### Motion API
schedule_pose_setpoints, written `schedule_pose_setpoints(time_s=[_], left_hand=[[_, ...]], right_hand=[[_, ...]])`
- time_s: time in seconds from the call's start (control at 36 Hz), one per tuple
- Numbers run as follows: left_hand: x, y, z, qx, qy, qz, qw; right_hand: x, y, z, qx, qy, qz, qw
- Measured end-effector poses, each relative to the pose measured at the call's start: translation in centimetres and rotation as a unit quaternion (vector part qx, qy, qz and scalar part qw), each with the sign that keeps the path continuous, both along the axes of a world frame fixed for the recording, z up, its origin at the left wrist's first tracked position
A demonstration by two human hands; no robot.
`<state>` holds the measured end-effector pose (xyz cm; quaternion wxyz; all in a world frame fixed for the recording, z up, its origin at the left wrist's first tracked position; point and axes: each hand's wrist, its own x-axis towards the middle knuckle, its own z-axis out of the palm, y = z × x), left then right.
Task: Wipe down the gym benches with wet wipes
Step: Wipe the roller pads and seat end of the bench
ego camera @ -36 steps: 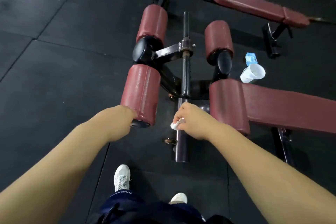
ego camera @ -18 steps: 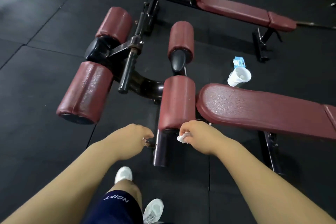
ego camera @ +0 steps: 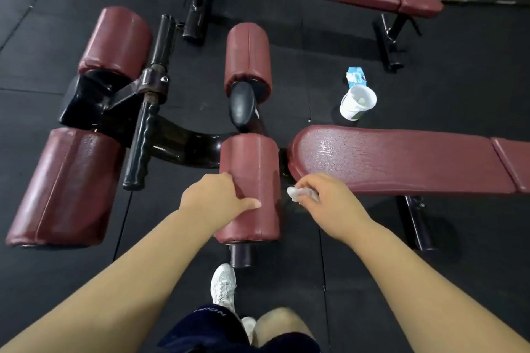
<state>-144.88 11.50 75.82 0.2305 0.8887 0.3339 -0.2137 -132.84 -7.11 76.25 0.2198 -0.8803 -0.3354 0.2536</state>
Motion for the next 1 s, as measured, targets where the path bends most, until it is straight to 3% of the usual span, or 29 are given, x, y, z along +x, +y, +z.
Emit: schedule_pose_setpoints(time_s=[0.14,0.36,0.61,0.72,0.81,0.92,1.0], left_hand=[[0.4,0.2,-0.2,-0.005,0.042,-0.006,0.999],[0.4,-0.6,-0.3,-0.022,0.032,0.035,0.999],[-0.3,-2.8,-0.4,-0.049,-0.013,0.182,0.982],[-0.3,-3.4,-0.4,-0.073,-0.032,0.239,0.968],[-0.6,-3.7,-0.7,-0.083,-0.053,0.277,0.956],[-1.3,-4.6,-0.7,-0.074,-0.06,0.292,0.952],[-2.0,-5.1,-0.8,-0.005,-0.08,0.261,0.962]], right_hand=[[0.8,2.8,-1.0,0.085,-0.014,-0.015,0.996],[4.7,7.7,-2.8,0.124,-0.041,0.026,0.991],[6.6,8.4,-4.3,0.157,-0.035,0.123,0.979],[5.0,5.8,-5.3,0.239,-0.051,0.185,0.952],[2.9,2.8,-6.0,0.29,-0.039,0.299,0.908],[1.8,0.7,-6.5,0.283,-0.035,0.433,0.855],[3.2,2.7,-6.3,0.285,-0.039,0.413,0.864]])
